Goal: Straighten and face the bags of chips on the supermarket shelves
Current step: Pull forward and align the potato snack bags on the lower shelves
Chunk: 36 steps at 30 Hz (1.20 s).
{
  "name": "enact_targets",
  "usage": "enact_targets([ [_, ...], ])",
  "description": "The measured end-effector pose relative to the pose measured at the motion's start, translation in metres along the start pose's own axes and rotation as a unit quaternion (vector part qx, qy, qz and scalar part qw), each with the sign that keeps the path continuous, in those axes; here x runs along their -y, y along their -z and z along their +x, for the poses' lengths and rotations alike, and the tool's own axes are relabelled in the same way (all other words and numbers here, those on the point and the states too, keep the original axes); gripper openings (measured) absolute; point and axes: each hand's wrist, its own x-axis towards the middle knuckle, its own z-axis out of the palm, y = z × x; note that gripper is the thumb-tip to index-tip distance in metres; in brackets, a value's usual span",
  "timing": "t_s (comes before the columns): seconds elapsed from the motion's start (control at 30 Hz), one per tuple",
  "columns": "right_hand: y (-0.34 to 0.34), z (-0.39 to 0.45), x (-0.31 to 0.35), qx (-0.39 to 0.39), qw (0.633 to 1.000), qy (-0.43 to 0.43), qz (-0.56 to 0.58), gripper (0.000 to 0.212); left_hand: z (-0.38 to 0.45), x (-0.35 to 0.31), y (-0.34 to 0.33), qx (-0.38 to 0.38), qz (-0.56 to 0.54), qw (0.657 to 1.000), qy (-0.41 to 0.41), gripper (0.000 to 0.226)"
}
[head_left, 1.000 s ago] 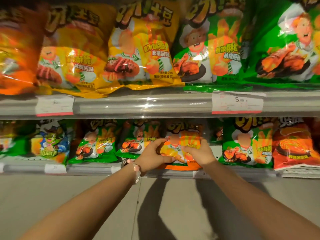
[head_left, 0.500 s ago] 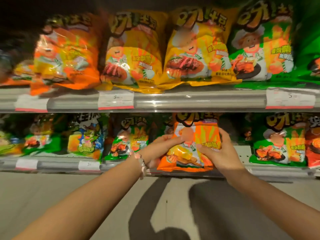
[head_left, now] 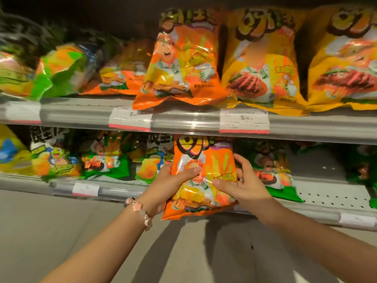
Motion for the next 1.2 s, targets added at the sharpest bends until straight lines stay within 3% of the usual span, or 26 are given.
enact_targets([
  [0.07, -0.024, 0.006, 0.005, 0.031, 0.999, -0.012, 0.0, 0.093, -0.014, 0.0, 0.027, -0.012, -0.016, 1.0, -0.005, 0.051],
  [0.2, -0.059, 0.036, -0.002, 0.036, 0.997, -0.074, 0.015, 0.053, -0.035, -0.002, 0.073, -0.042, -0.033, 0.999, -0.006, 0.055],
  [0.27, -0.076, 0.058, -0.009, -0.004, 0.997, -0.069, -0.042, 0.057, -0.039, -0.003, 0.097, -0.058, -0.03, 0.998, -0.016, 0.057],
  [0.33, -0.093, 0.078, -0.013, -0.051, 0.992, -0.07, -0.095, 0.074, -0.041, -0.004, 0.116, -0.077, -0.031, 0.996, -0.025, 0.057],
  [0.47, -0.122, 0.101, -0.015, -0.064, 0.984, -0.133, -0.096, 0.101, -0.046, -0.005, 0.142, -0.11, -0.05, 0.992, -0.03, 0.056],
  [0.57, -0.133, 0.112, -0.016, -0.063, 0.979, -0.162, -0.109, 0.103, -0.05, -0.005, 0.157, -0.121, -0.048, 0.991, -0.033, 0.059],
  [0.67, -0.137, 0.119, -0.021, -0.064, 0.978, -0.179, -0.088, 0.09, -0.051, -0.003, 0.169, -0.133, -0.041, 0.99, -0.037, 0.072],
  [0.9, -0.1, 0.112, -0.001, -0.124, 0.979, -0.157, 0.05, 0.073, -0.047, -0.004, 0.183, -0.148, -0.03, 0.988, -0.039, 0.056],
  [1.03, -0.048, 0.096, 0.021, -0.152, 0.976, -0.117, 0.099, 0.032, -0.036, -0.004, 0.186, -0.147, -0.017, 0.988, -0.044, 0.056],
  [1.2, -0.003, 0.084, 0.026, -0.181, 0.979, -0.081, 0.054, 0.04, -0.011, 0.003, 0.174, -0.135, -0.001, 0.99, -0.042, 0.062],
])
